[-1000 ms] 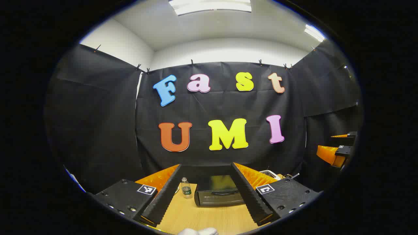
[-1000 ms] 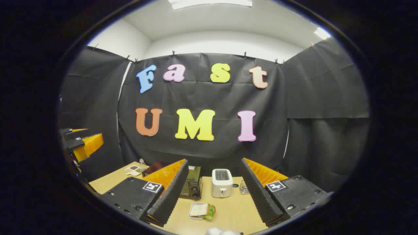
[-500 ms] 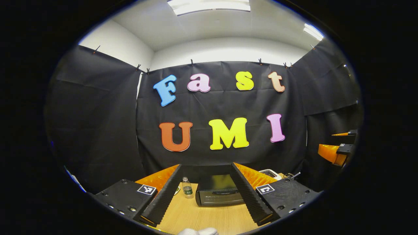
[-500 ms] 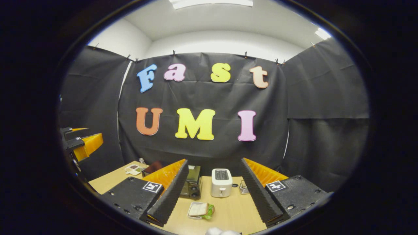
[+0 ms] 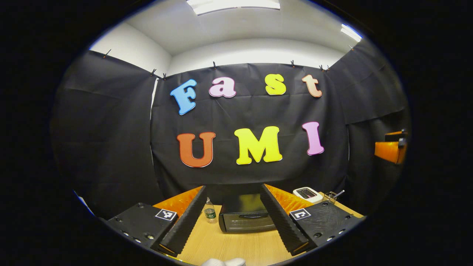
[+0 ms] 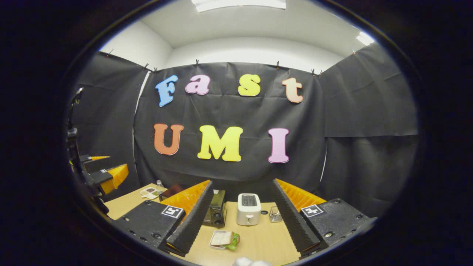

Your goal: Open the electric oven with the left hand, put the food in, and close the electric oven.

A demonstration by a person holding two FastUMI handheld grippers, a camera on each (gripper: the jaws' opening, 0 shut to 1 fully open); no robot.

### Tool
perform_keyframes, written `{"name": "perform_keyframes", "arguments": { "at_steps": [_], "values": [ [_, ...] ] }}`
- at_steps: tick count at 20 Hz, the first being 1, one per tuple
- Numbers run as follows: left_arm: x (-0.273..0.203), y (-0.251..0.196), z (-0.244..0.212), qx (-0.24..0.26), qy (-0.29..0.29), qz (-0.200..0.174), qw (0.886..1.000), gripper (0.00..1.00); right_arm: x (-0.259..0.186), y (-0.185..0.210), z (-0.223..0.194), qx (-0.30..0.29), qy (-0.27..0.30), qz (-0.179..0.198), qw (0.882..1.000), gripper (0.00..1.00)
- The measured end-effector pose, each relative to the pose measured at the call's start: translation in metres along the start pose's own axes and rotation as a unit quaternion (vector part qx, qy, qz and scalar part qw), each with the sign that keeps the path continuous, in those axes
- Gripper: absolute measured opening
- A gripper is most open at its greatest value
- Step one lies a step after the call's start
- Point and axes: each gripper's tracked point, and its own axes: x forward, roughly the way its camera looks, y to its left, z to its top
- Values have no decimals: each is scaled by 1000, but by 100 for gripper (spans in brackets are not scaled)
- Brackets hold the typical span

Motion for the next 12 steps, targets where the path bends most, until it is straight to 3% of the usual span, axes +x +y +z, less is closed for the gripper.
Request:
{"name": "perform_keyframes", "arguments": {
  "at_steps": [4, 5, 6, 8, 9, 10, 11, 12],
  "values": [
    [39, -31, -52, -25, 26, -30, 999, 95, -2, -29, -1, -14, 6, -23, 1000, 100],
    [53, -39, -62, -32, 35, -37, 998, 95, -2, -37, 0, -17, 6, -32, 999, 90],
    [66, -44, -75, -36, 42, -38, 998, 95, -3, -45, 0, -18, 7, -39, 999, 100],
    [92, -54, -95, -39, 57, -38, 997, 95, -4, -61, -6, -20, 14, -57, 998, 100],
    [106, -59, -102, -41, 59, -39, 997, 95, -5, -67, -7, -23, 18, -65, 997, 90],
    [120, -64, -112, -45, 67, -39, 996, 95, -5, -74, -9, -27, 21, -74, 997, 91],
    [134, -68, -123, -47, 76, -40, 995, 95, -7, -79, -11, -30, 24, -82, 996, 100],
    [148, -73, -139, -49, 89, -38, 994, 95, -7, -84, -12, -32, 26, -90, 995, 100]
  ]
}}
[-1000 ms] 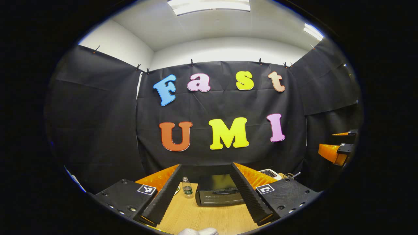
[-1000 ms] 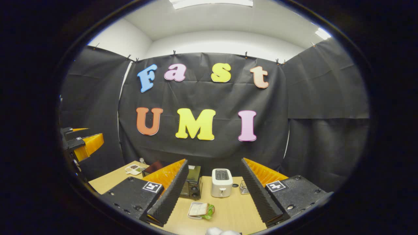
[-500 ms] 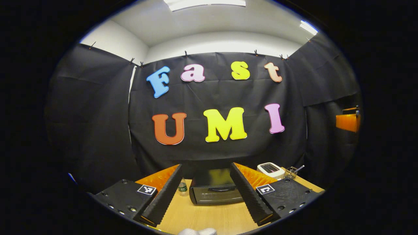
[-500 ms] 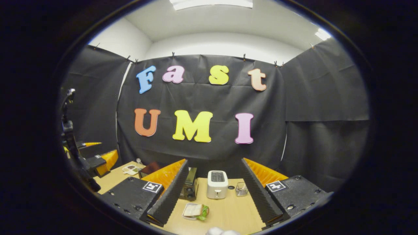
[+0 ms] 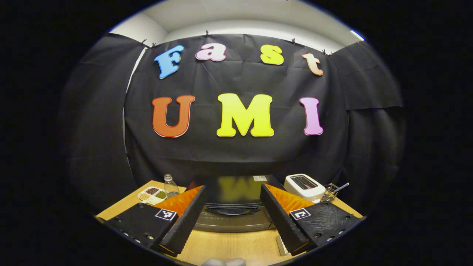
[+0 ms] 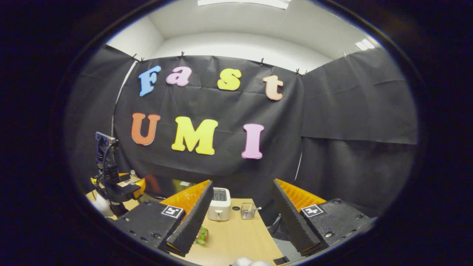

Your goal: Open the electric oven with the left hand, put the food in, and close the electric oven.

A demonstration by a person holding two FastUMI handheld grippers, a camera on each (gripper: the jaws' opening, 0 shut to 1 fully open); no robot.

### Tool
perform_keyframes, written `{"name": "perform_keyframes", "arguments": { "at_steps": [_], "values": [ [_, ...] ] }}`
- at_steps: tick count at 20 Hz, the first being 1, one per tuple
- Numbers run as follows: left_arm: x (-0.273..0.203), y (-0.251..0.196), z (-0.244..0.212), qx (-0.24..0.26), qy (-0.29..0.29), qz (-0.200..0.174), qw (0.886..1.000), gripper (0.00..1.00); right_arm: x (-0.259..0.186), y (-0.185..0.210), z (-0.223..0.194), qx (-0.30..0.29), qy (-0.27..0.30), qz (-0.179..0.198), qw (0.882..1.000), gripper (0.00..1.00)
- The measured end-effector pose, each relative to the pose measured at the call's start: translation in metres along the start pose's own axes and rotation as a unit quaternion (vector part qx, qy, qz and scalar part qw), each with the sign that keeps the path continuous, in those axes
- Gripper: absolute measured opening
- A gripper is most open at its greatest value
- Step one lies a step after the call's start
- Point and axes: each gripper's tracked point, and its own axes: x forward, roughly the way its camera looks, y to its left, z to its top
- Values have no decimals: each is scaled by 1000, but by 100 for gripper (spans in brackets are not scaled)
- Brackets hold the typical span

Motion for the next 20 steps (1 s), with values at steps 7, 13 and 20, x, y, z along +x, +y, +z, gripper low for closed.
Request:
{"name": "perform_keyframes", "arguments": {
  "at_steps": [7, 13, 20],
  "values": [
    [73, -8, -81, 15, 90, 6, 996, 95, 8, -17, -23, -12, 22, -31, 999, 95],
    [79, -2, -101, 29, 121, 14, 992, 91, 17, -13, -34, -2, 36, -23, 999, 100],
    [51, -3, -110, 28, 132, 10, 991, 99, 18, -7, -39, 0, 39, -6, 999, 100]
  ]
}}
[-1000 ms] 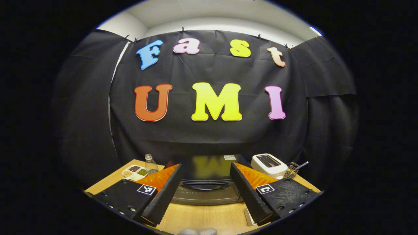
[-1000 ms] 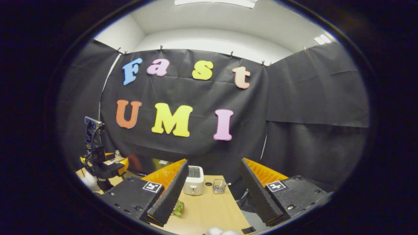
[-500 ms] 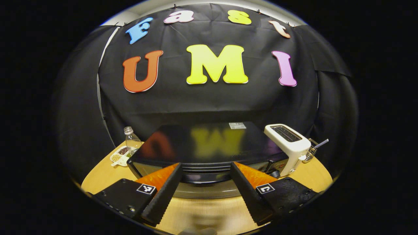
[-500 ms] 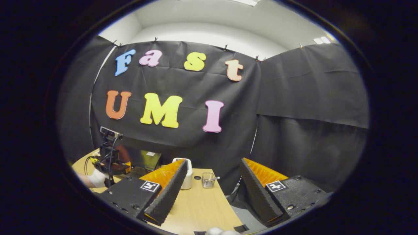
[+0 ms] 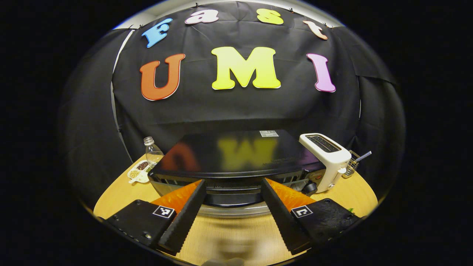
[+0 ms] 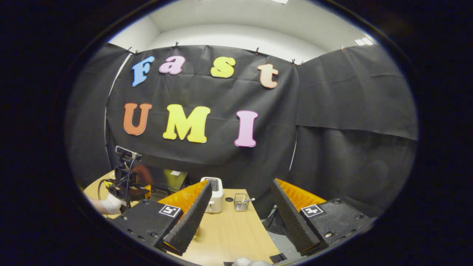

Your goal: Open the electric oven with the left hand, put the food in, and close the electric oven.

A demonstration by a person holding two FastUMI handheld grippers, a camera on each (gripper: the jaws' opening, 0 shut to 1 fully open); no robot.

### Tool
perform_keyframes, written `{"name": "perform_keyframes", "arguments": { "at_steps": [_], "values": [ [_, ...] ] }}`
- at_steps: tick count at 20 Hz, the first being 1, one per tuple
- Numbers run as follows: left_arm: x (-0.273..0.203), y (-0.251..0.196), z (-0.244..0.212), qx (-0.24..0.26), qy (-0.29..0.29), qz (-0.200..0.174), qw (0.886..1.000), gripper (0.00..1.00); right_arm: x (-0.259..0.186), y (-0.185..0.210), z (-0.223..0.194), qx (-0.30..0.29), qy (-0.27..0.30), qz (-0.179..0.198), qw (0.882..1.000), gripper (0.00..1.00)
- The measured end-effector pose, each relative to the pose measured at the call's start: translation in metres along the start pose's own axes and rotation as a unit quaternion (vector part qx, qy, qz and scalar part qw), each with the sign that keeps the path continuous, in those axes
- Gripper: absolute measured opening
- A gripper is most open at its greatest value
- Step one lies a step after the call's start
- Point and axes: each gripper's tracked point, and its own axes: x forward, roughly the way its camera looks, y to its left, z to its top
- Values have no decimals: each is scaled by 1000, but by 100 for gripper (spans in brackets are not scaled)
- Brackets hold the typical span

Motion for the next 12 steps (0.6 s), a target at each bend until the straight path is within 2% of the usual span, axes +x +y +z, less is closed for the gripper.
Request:
{"name": "perform_keyframes", "arguments": {
  "at_steps": [12],
  "values": [
    [-59, -2, -82, -6, 43, -10, 999, 99, -13, 21, -13, -13, 13, 36, 999, 100]
  ]
}}
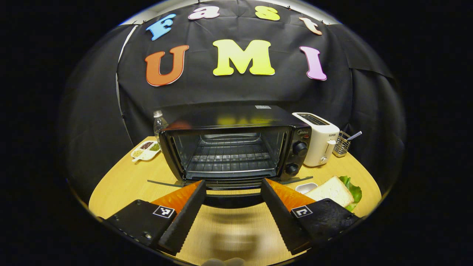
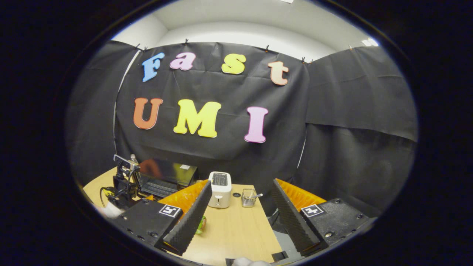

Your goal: Open the electric oven with the left hand, put the food in, and close the electric oven.

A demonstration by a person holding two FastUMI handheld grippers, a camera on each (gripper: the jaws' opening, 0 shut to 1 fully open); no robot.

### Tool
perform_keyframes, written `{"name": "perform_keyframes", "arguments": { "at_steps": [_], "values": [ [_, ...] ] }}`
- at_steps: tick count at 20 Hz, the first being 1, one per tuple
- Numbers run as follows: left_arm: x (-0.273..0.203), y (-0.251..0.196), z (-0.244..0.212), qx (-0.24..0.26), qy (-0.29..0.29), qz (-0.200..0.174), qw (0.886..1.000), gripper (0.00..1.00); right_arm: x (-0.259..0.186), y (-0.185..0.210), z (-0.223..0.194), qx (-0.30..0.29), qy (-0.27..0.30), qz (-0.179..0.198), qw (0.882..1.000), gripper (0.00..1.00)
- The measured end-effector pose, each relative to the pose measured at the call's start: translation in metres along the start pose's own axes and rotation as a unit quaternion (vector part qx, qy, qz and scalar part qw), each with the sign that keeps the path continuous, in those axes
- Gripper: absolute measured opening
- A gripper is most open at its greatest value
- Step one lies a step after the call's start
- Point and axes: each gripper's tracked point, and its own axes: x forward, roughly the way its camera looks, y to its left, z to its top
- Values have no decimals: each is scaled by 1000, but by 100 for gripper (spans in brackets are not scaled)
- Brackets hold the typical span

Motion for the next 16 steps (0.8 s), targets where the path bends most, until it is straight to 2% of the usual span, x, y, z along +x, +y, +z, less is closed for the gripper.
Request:
{"name": "perform_keyframes", "arguments": {
  "at_steps": [7, 8, 9, 14, 15, 16],
  "values": [
    [-8, -4, -53, -6, 50, -2, 999, 99, 0, 3, -12, -3, 12, 2, 1000, 100],
    [-9, -4, -63, -9, 64, -2, 998, 98, 1, 4, -15, -3, 15, 3, 1000, 95],
    [-11, -5, -73, -12, 76, -3, 997, 98, 1, 6, -17, -2, 18, 5, 1000, 100],
    [4, -5, -122, -32, 149, -3, 988, 96, 5, 13, -26, -6, 31, 11, 999, 100],
    [2, -4, -123, -37, 149, -3, 988, 100, 6, 14, -26, -8, 32, 12, 999, 96],
    [2, -4, -120, -36, 140, -2, 990, 98, 6, 13, -27, -9, 32, 12, 999, 95]
  ]
}}
